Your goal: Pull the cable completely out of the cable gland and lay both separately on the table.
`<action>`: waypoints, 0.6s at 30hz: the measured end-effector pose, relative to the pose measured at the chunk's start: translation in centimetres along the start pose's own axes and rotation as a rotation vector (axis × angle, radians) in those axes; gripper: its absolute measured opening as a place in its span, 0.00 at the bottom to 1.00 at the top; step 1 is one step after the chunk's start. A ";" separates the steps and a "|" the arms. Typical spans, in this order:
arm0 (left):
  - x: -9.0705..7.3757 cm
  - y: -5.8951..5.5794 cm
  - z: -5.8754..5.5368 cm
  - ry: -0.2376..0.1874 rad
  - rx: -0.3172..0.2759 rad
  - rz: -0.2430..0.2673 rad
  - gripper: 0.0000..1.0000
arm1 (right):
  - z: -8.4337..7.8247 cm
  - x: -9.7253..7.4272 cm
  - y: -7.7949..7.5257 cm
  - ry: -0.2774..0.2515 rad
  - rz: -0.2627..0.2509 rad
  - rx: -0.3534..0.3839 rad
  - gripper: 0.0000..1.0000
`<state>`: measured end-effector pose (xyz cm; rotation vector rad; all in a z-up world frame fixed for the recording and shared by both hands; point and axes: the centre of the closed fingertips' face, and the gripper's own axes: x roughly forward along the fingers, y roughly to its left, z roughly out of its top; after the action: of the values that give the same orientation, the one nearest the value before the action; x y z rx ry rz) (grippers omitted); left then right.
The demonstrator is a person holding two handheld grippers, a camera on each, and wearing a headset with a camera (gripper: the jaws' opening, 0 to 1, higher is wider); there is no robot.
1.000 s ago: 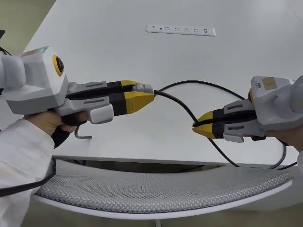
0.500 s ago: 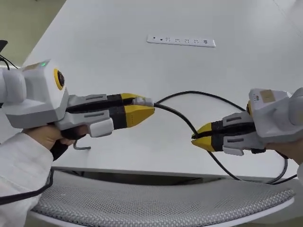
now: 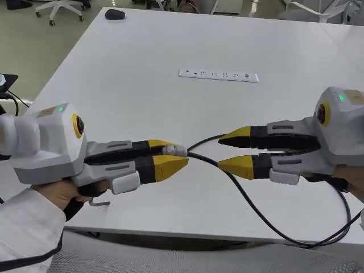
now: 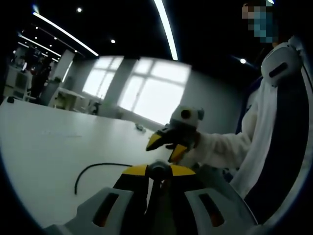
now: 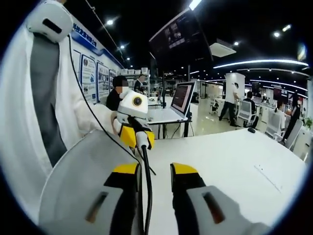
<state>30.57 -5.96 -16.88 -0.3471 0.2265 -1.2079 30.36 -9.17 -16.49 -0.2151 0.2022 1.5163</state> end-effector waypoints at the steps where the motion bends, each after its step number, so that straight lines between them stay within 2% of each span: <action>1: 0.0 -0.1 0.0 0.002 0.002 -0.003 0.16 | 0.1 0.1 0.1 0.009 0.008 -0.015 0.26; 10: 0.1 -0.4 0.1 0.003 0.021 -0.010 0.16 | 0.1 1.7 0.8 0.040 0.061 -0.058 0.24; 13: 0.1 -0.4 0.1 0.003 0.025 -0.015 0.16 | -0.4 2.3 0.8 0.063 0.068 -0.072 0.20; 18: 0.2 -0.6 0.1 0.005 0.030 -0.024 0.16 | -0.5 3.1 1.4 0.067 0.088 -0.085 0.14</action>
<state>30.10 -6.33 -16.56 -0.3217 0.2086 -1.2351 29.12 -6.25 -17.79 -0.3281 0.2029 1.6084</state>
